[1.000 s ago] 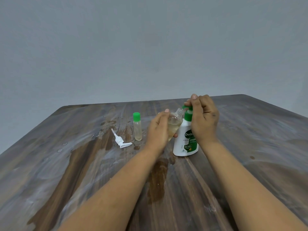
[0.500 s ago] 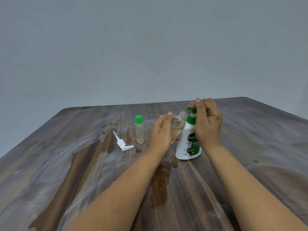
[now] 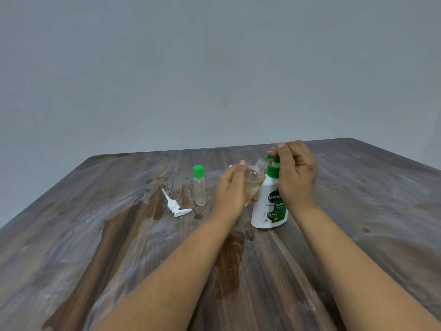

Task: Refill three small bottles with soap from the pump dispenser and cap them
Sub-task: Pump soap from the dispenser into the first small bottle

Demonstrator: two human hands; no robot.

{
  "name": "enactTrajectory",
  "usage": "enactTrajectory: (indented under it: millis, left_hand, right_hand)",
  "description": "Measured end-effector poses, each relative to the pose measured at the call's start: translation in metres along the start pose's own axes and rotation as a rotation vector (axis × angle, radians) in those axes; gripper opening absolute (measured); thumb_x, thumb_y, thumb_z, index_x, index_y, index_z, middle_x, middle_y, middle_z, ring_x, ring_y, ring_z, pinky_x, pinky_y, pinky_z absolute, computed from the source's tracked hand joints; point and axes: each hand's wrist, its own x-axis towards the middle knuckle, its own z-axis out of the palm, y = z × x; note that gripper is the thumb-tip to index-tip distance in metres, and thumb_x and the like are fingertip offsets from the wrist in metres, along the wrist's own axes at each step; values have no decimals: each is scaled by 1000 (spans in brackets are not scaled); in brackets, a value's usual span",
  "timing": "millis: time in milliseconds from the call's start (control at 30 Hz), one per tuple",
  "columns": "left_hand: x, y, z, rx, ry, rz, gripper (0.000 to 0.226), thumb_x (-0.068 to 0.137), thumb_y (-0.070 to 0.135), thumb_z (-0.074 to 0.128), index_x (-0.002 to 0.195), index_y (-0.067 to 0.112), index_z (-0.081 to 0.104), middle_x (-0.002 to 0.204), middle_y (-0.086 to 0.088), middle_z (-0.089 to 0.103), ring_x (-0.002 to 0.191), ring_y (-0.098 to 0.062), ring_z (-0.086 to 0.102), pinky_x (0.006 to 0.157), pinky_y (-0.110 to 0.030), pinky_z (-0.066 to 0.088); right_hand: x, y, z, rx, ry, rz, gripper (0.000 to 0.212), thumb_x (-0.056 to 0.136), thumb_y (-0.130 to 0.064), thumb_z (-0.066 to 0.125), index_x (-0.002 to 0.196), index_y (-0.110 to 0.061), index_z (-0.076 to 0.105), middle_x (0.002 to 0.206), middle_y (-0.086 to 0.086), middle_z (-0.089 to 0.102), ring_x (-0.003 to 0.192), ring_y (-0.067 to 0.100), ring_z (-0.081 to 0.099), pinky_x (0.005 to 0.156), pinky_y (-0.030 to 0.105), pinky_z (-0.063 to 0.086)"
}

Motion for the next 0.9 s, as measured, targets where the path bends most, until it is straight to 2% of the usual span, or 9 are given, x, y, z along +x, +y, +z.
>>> enactTrajectory:
  millis: [100,233,300,367,467,533,633,767,900]
  left_hand:
    - [0,0,0,1,-9,-1,34,104,28,43,89,8,66,76,-4,67,63,-11,61,50,-27,53]
    - [-1,2,0,-2,-7,6,34,104,27,43,85,11,65,72,-2,66,58,-10,61,47,-25,52]
    - [-1,2,0,-1,-3,4,33,104,27,43,85,11,64,76,-6,65,59,-11,60,47,-25,52]
    - [-1,1,0,-7,-1,-2,33,104,27,43,87,10,64,78,-8,65,60,-11,60,47,-25,52]
    - [-1,1,0,-7,0,-4,33,104,28,43,87,9,64,78,-8,64,59,-12,60,47,-25,52]
    - [-1,1,0,-1,0,-6,33,104,28,43,85,11,64,79,-8,64,60,-13,59,47,-25,52]
    - [-1,2,0,6,-3,-5,33,104,29,43,87,10,64,81,-10,64,62,-13,59,48,-25,52]
    - [-1,3,0,-1,-3,-5,33,104,28,42,91,7,65,82,-12,64,64,-15,60,48,-26,53]
    - [-1,3,0,6,0,-5,33,104,28,43,85,11,64,80,-8,65,64,-15,60,48,-26,52]
  right_hand:
    - [-1,-1,0,-3,14,-20,29,97,-27,50,72,-34,64,77,-2,60,76,8,59,70,21,44]
    - [-3,-1,0,37,53,-42,28,101,-28,48,80,-35,66,84,2,63,84,26,64,76,44,52]
    - [-2,-1,0,44,54,-19,28,101,-28,49,80,-35,67,85,4,64,84,31,65,77,50,52]
    - [-1,-1,0,48,43,-1,29,100,-29,50,77,-35,67,83,4,64,83,29,64,77,47,52]
    - [-1,0,0,17,14,-9,29,98,-29,51,72,-33,64,77,-5,60,78,13,61,73,28,48]
    - [0,-1,-1,-16,-2,-19,31,98,-23,52,70,-33,62,75,-7,57,74,7,58,70,20,44]
    - [1,-1,-1,-41,-9,-47,32,100,-18,52,71,-30,61,76,2,58,75,14,58,69,27,46]
    - [-2,-1,-1,13,30,-48,29,102,-26,48,79,-34,63,84,5,61,84,24,64,75,39,51]
    - [-3,0,-1,2,26,-67,26,101,-29,49,81,-36,63,83,6,62,84,21,62,75,35,49]
